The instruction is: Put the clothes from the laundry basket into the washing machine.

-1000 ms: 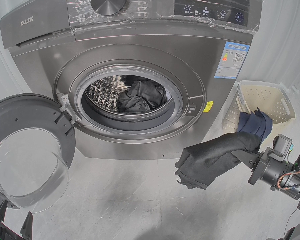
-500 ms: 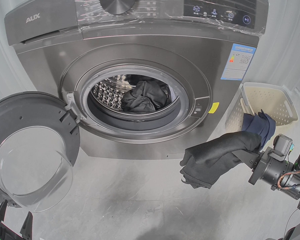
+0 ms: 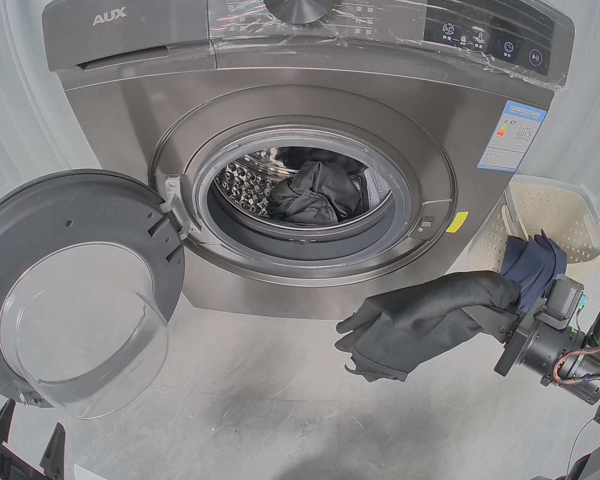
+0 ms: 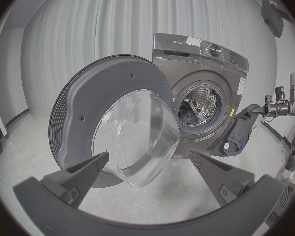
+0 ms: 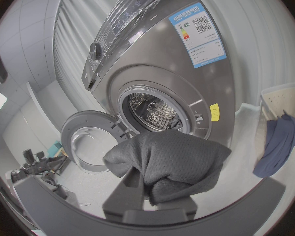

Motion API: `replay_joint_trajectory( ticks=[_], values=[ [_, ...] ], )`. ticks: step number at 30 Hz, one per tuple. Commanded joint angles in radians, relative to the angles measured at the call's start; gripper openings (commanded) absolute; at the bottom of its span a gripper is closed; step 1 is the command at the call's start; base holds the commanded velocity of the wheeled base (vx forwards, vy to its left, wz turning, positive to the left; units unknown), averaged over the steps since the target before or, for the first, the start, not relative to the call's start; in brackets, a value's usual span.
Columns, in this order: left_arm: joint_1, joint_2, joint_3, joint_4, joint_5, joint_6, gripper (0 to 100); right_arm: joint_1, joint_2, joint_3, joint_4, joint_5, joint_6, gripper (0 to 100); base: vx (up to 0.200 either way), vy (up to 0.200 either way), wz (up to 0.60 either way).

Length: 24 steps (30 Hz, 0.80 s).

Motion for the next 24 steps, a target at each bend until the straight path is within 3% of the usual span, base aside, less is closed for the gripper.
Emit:
replay_joint_trajectory(
  ticks=[1, 7, 9, 14, 24],
  values=[
    [0.001, -0.015, 0.015, 0.0, 0.001, -0.001, 100, 0.024, 0.001, 0.015, 0.0, -0.089, -0.043, 0, 0.0, 0.0, 0.0],
    [0.001, -0.015, 0.015, -0.001, 0.001, 0.005, 100, 0.09, 0.004, 0.019, 0.002, -0.385, -0.078, 0, 0.0, 0.0, 0.0],
    [0.001, -0.015, 0.016, -0.003, 0.001, 0.01, 100, 0.09, 0.006, 0.018, 0.002, -0.425, -0.095, 0, 0.0, 0.0, 0.0],
    [0.001, -0.015, 0.016, -0.003, 0.0, 0.013, 100, 0.09, 0.003, 0.016, 0.0, -0.399, -0.098, 0, 0.0, 0.0, 0.0],
    [0.002, -0.015, 0.016, -0.001, -0.002, 0.026, 100, 0.131, 0.004, 0.022, 0.002, -0.388, -0.1, 0, 0.0, 0.0, 0.0]
  ],
)
